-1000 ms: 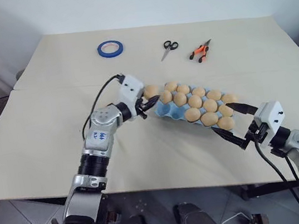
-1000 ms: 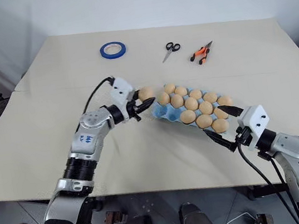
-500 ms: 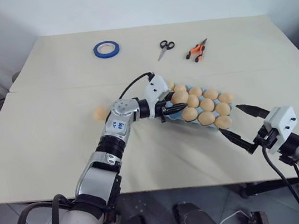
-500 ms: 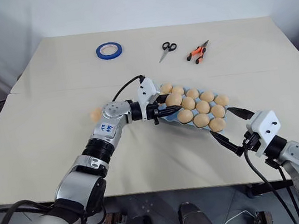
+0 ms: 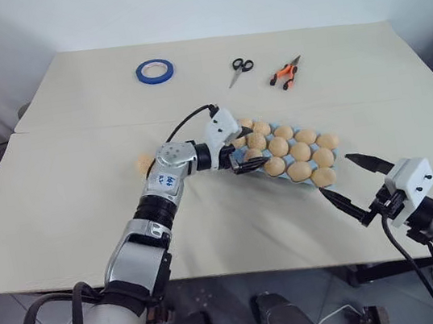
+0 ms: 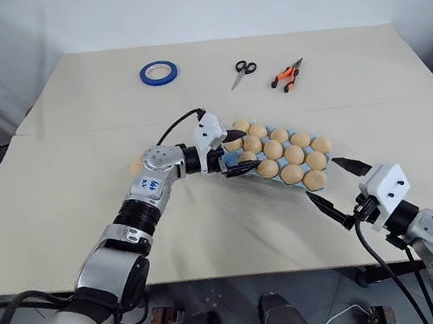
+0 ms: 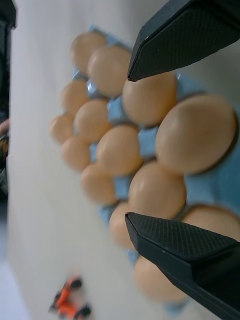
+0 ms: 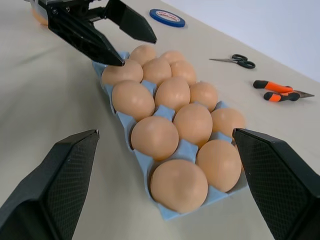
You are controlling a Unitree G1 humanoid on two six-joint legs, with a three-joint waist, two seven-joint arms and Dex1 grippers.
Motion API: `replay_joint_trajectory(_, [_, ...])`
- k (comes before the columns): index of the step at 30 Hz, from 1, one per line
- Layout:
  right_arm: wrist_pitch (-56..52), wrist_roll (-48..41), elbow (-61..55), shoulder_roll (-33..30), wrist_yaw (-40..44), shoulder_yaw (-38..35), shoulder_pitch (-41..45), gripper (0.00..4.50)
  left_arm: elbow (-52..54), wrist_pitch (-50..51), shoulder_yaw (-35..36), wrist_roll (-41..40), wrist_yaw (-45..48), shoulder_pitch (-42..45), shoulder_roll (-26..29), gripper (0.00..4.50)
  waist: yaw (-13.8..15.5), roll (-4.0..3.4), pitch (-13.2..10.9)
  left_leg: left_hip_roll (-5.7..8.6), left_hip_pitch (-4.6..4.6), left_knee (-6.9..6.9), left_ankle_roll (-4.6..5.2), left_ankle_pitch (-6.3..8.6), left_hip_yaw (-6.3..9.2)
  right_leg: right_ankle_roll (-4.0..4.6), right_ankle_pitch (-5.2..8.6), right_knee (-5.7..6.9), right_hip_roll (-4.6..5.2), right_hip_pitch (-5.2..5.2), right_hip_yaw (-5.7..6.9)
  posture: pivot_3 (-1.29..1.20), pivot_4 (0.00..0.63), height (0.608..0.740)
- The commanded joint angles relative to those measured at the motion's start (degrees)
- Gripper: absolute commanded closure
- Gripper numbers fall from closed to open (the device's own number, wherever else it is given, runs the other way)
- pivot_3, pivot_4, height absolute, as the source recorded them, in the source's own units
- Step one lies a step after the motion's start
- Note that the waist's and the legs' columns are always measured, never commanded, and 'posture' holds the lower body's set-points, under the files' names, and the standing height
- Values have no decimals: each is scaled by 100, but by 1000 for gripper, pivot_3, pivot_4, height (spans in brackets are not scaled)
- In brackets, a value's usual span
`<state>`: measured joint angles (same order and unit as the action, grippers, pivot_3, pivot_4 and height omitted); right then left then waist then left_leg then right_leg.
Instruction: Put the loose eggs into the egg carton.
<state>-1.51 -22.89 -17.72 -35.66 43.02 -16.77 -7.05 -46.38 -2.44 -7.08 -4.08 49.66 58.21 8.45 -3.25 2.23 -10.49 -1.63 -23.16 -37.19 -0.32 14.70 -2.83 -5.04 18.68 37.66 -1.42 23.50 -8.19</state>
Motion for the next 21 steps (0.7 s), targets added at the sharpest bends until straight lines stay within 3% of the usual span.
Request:
replay_joint_trajectory(1, [19, -103, -31, -50, 43, -125, 106, 0, 753, -203, 444, -223, -287, -35, 313, 29, -8, 0, 0, -1, 0, 1, 0, 0, 0, 0, 0, 1, 0, 1, -1, 0, 150, 740])
replay_joint_trajectory(11, [-54, -339, 97, -167, 430, -140, 315, 0, 2702, 512, 1491, -779, -693, -1538, 1410, 29, 0, -2, 0, -6, 3, -3, -1, 0, 1, 1, 0, 11, 17, 0, 1, 0, 150, 740])
replay_joint_trajectory(21, [-145, -1027, -127, -666, 1703, -133, 87, 0, 4033, 1282, 2578, -1251, -1479, -3235, 2045, 29, 21, -1, 0, -6, 6, -13, 1, -1, 17, 5, 1, 16, 35, -12, 17, 0, 150, 740])
